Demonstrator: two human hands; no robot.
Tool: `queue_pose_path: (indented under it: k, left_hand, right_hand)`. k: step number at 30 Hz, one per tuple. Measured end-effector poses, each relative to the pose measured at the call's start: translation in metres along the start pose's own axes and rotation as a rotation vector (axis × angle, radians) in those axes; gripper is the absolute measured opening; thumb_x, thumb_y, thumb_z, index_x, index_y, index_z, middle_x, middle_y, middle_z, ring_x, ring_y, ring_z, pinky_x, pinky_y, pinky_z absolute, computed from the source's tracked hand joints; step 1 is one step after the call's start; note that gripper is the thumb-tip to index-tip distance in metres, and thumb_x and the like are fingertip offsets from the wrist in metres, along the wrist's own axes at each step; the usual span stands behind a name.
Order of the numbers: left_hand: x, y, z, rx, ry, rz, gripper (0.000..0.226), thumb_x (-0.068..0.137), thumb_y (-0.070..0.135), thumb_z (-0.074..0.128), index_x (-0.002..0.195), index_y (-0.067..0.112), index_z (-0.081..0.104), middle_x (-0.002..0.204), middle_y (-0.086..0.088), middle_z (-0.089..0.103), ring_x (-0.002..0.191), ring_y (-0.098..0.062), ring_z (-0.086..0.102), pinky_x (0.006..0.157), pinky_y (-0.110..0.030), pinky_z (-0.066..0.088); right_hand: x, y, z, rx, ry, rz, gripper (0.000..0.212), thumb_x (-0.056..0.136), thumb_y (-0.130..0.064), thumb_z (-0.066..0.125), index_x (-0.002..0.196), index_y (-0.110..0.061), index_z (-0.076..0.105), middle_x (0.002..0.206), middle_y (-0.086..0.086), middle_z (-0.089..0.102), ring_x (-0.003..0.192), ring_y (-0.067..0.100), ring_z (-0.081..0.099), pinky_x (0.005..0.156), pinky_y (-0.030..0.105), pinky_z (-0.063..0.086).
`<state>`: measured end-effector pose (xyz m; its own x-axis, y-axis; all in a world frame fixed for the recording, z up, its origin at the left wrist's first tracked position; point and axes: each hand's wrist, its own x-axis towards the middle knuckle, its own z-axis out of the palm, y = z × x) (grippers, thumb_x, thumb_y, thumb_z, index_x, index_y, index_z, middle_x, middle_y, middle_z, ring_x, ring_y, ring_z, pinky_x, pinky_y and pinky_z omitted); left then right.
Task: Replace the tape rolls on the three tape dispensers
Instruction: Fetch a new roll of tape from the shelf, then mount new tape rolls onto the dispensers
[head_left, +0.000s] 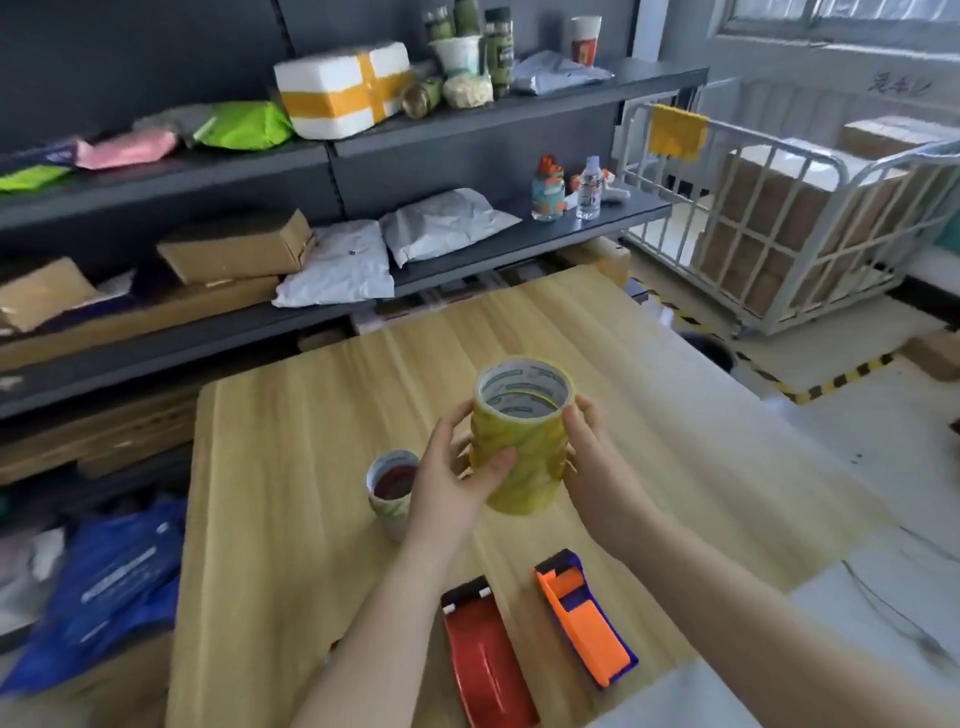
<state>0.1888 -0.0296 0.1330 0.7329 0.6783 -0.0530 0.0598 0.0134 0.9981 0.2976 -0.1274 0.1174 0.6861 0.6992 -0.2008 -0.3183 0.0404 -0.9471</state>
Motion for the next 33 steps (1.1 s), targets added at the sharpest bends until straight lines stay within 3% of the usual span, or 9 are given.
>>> queue_pose_path:
  k: [5, 7, 10, 14, 17, 22, 25, 29, 33]
  left_hand:
    - [0.021, -0.028, -0.003, -0.010, 0.035, -0.059, 0.050, 0.081, 0.013, 0.069, 0.101, 0.051, 0.044, 0.100, 0.018, 0.057, 0.090, 0.010, 0.055, 0.066, -0.004, 0.047]
    - [0.025, -0.041, -0.003, -0.017, 0.056, -0.093, 0.049, 0.081, 0.013, 0.069, 0.102, 0.050, 0.044, 0.101, 0.017, 0.057, 0.093, 0.008, 0.055, 0.068, -0.007, 0.048]
    - [0.035, -0.059, -0.003, -0.026, 0.080, -0.131, 0.050, 0.081, 0.011, 0.069, 0.104, 0.048, 0.044, 0.106, 0.015, 0.056, 0.097, 0.007, 0.054, 0.070, -0.007, 0.048]
    - [0.048, -0.086, 0.001, -0.031, 0.126, -0.192, 0.055, 0.080, 0.011, 0.069, 0.109, 0.048, 0.041, 0.115, 0.011, 0.055, 0.102, 0.002, 0.054, 0.075, -0.012, 0.049]
    - [0.056, -0.107, 0.007, -0.042, 0.159, -0.253, 0.057, 0.079, 0.010, 0.070, 0.111, 0.047, 0.039, 0.113, 0.014, 0.053, 0.100, 0.002, 0.054, 0.075, -0.013, 0.049]
    - [0.060, -0.143, 0.017, -0.051, 0.230, -0.347, 0.065, 0.077, 0.003, 0.071, 0.120, 0.037, 0.036, 0.125, 0.001, 0.053, 0.111, -0.012, 0.055, 0.089, -0.020, 0.049]
    - [0.057, -0.162, 0.019, -0.086, 0.255, -0.378, 0.060, 0.076, -0.004, 0.070, 0.114, 0.033, 0.040, 0.124, 0.001, 0.053, 0.109, -0.011, 0.057, 0.085, -0.015, 0.051]
    - [0.056, -0.182, 0.017, -0.104, 0.261, -0.425, 0.067, 0.074, -0.011, 0.068, 0.118, 0.029, 0.036, 0.121, 0.004, 0.054, 0.109, -0.010, 0.057, 0.088, -0.015, 0.050]
    - [0.052, -0.199, 0.014, -0.108, 0.263, -0.451, 0.072, 0.068, -0.021, 0.067, 0.110, 0.031, 0.039, 0.116, 0.008, 0.056, 0.107, -0.008, 0.058, 0.096, -0.027, 0.048]
  right_hand:
    - [0.030, 0.019, 0.001, 0.007, -0.009, 0.074, 0.045, 0.088, -0.046, 0.045, 0.127, -0.023, 0.040, 0.094, -0.011, 0.062, 0.090, 0.007, 0.058, 0.088, 0.030, 0.044]
    - [0.039, 0.027, -0.001, 0.021, -0.034, 0.101, 0.051, 0.082, -0.045, 0.051, 0.126, -0.021, 0.040, 0.091, -0.010, 0.066, 0.087, 0.008, 0.060, 0.079, 0.027, 0.045]
    - [0.055, 0.039, -0.006, 0.001, -0.073, 0.149, 0.057, 0.074, -0.049, 0.067, 0.121, -0.026, 0.043, 0.095, -0.007, 0.067, 0.093, 0.014, 0.061, 0.084, 0.031, 0.045]
    - [0.082, 0.058, -0.016, -0.024, -0.140, 0.229, 0.065, 0.056, -0.054, 0.065, 0.113, -0.032, 0.044, 0.101, 0.000, 0.066, 0.100, 0.020, 0.058, 0.091, 0.036, 0.041]
    - [0.101, 0.072, -0.025, -0.056, -0.194, 0.266, 0.059, 0.057, -0.050, 0.064, 0.110, -0.033, 0.045, 0.106, 0.002, 0.064, 0.106, 0.021, 0.056, 0.094, 0.036, 0.038]
    - [0.121, 0.103, -0.040, -0.094, -0.285, 0.337, 0.052, 0.056, -0.043, 0.063, 0.105, -0.036, 0.046, 0.101, 0.005, 0.060, 0.093, 0.017, 0.055, 0.081, 0.030, 0.038]
    - [0.125, 0.120, -0.045, -0.097, -0.325, 0.363, 0.046, 0.056, -0.040, 0.062, 0.100, -0.040, 0.048, 0.099, 0.001, 0.060, 0.087, 0.013, 0.056, 0.078, 0.028, 0.039]
    - [0.128, 0.140, -0.050, -0.123, -0.371, 0.383, 0.035, 0.061, -0.036, 0.062, 0.093, -0.049, 0.053, 0.113, 0.006, 0.058, 0.106, 0.020, 0.053, 0.094, 0.037, 0.038]
    - [0.126, 0.149, -0.052, -0.208, -0.394, 0.375, 0.047, 0.060, -0.036, 0.060, 0.104, -0.045, 0.048, 0.127, 0.008, 0.055, 0.117, 0.019, 0.051, 0.094, 0.028, 0.041]
